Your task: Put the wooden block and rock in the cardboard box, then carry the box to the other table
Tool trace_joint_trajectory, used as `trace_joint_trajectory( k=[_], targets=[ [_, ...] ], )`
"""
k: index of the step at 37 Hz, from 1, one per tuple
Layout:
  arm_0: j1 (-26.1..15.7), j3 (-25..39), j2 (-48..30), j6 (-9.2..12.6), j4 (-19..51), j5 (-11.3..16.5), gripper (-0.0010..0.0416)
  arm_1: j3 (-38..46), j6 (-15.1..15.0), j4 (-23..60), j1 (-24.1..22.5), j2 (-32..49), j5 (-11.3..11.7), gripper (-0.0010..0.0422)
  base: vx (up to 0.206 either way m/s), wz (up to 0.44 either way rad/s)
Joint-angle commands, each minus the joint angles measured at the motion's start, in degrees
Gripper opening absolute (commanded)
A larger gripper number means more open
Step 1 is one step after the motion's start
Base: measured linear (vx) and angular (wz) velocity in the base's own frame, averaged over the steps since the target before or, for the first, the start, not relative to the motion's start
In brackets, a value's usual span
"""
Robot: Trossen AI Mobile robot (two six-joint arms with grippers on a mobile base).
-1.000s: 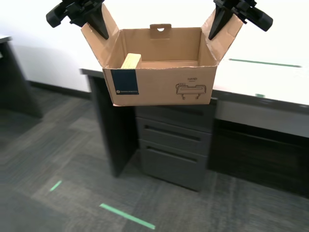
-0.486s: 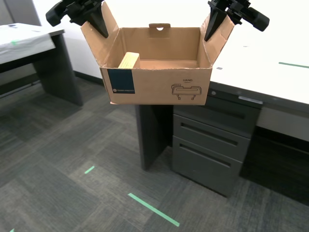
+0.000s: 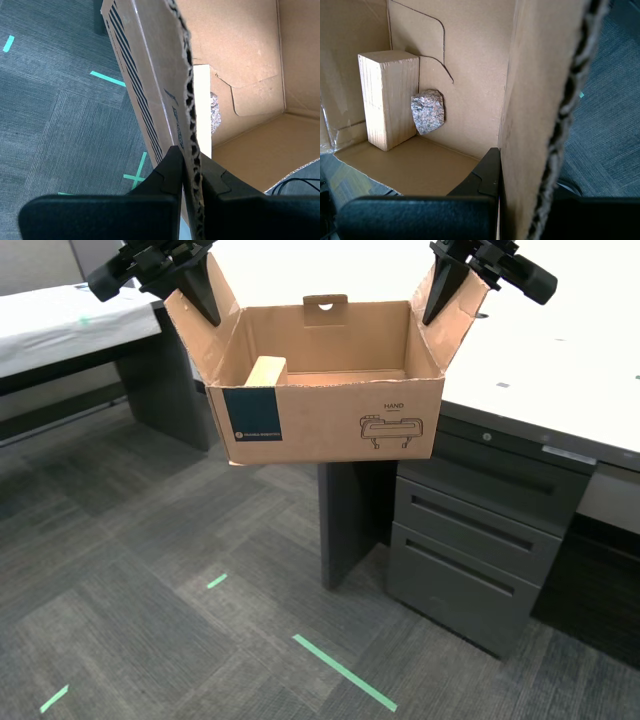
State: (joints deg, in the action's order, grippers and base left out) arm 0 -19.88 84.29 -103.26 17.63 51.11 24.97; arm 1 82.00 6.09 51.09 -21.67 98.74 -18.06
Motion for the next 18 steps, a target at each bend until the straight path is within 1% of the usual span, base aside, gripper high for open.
trace_joint_trajectory(
  k=[1, 3, 7, 12, 15, 18],
  targets=[
    [-0.1, 0.1, 0.1, 0.4, -0.3, 0.4, -0.0001, -0.5, -1.6, -0.2, -0.1, -0.1, -0.9, -0.0001, 0.008, 0.140],
    [-0.1, 0.1, 0.1, 0.5, -0.4, 0.3, -0.0001, -1.1, -2.2, -0.2, -0.1, -0.1, -0.9, -0.0001, 0.008, 0.142],
    [-0.1, 0.1, 0.1, 0.5, -0.3, -0.5, -0.0001, -2.4, -2.1, -0.4, -0.1, -0.1, -0.9, -0.0001, 0.006, 0.160],
    [0.0, 0.1, 0.1, 0.4, -0.3, -0.6, -0.0001, -3.4, -2.0, -0.6, -0.1, -0.1, -0.9, -0.0001, 0.005, 0.181],
    [0.0, 0.1, 0.1, 0.4, -0.3, -2.0, -0.0001, -3.4, -1.8, -0.8, -0.1, -0.1, -0.9, -0.0001, 0.004, 0.201],
    [-0.1, 0.1, 0.1, 0.4, -0.2, -3.5, -0.0001, -3.4, -0.7, -1.7, -0.1, -0.1, -0.9, -0.0001, 0.006, 0.217]
  ],
)
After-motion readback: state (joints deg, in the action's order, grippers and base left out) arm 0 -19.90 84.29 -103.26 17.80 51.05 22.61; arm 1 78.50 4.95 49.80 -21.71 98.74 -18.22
